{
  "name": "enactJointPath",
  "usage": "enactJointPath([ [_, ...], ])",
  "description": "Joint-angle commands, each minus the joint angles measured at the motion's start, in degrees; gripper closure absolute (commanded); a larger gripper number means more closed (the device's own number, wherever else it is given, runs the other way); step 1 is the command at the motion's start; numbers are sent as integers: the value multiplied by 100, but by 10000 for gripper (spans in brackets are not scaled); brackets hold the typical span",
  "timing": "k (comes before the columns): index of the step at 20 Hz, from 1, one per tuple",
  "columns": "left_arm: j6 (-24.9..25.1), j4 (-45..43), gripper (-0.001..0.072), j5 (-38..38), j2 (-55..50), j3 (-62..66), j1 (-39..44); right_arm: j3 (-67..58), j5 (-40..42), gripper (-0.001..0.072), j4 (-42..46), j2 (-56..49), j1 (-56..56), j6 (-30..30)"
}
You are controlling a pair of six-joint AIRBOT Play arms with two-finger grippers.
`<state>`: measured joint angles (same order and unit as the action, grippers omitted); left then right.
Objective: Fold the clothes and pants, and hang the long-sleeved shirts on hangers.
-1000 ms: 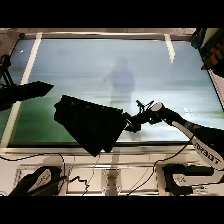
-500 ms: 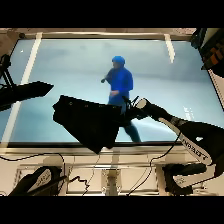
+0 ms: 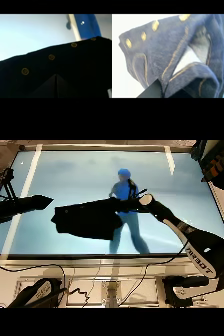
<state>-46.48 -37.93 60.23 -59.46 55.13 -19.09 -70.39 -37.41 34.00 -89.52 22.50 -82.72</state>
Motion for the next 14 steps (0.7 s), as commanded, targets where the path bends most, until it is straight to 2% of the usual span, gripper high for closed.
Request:
enactJointPath([
  [1,492,-24,681,0,-4,7,-7,-278,-72,695,579,428,-723,-9],
  [3,789,-24,681,-2,35,11,-7,-278,-389,695,981,798,-1384,-13],
  [6,1683,-24,681,-22,151,11,-7,-278,-1023,695,1735,1360,-2577,-31],
  [7,1845,-24,681,-37,190,11,-7,-278,-1204,695,2002,1523,-3001,-33],
  [11,1867,-22,681,-63,249,11,-7,-278,-1655,695,3049,2059,-5029,-291],
  [14,1867,-20,680,-66,249,11,-7,-278,-1906,694,3338,2203,-6721,-385],
])
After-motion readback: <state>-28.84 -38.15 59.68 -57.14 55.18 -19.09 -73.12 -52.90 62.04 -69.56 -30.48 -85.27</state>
